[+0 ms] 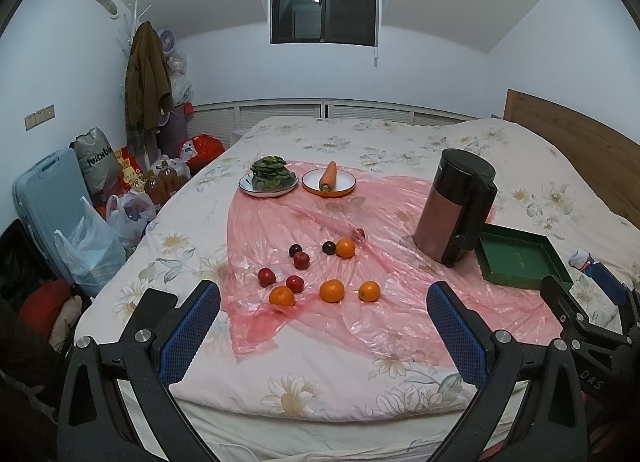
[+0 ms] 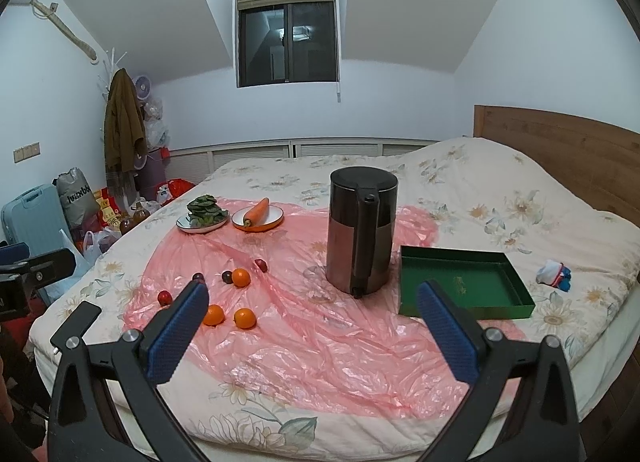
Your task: Organize fruits
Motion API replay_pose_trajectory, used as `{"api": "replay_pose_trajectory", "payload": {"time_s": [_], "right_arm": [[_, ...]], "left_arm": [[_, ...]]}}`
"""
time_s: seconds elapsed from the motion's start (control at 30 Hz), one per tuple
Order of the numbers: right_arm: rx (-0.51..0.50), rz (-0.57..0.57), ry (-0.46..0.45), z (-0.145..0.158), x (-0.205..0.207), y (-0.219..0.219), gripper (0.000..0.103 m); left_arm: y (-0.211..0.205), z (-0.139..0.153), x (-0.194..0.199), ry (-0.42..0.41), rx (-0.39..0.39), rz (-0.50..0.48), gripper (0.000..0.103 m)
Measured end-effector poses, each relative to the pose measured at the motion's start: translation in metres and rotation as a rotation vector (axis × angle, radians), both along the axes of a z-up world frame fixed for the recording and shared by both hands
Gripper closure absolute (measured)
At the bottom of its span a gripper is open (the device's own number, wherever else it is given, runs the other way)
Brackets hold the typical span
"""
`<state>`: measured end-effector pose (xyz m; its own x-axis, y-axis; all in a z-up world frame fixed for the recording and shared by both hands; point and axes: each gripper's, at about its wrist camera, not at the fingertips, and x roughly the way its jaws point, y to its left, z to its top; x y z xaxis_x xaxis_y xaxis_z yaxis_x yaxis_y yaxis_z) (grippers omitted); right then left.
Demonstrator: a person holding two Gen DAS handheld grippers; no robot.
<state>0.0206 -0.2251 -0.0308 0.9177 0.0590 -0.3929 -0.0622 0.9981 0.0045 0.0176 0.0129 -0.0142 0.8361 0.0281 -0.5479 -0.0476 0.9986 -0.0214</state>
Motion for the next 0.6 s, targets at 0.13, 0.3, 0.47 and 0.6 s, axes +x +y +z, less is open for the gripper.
{"api": "replay_pose_trajectory", "payload": {"time_s": [0.13,0.3,0.47,0.6], "right_arm": [[0.001,0.002,0.000,0.0008,0.0000,-0.0014,0.000],[0.001,0.002,0.010,-0.0036,0.0016,-0.0011,0.000],[-0.001,0.004,0.011,-0.0040,0.0022,0.0002,0.000],[-0.004,0.007,0.016,-0.0072,0.0044,0.0005,0.000]], "left_arm": [[0.0003,-0.0011,0.0006,-0.001,0.005,0.002,0.001],[0.0007,-0.0040,0.0018,0.008,-0.001,0.005,0.001],[0.0026,-0.0060,0.0026,0.012,-0.008,0.011,0.001],[0.0030,-0.0071,0.0036,0.016,-0.007,0.010,0.001]]}}
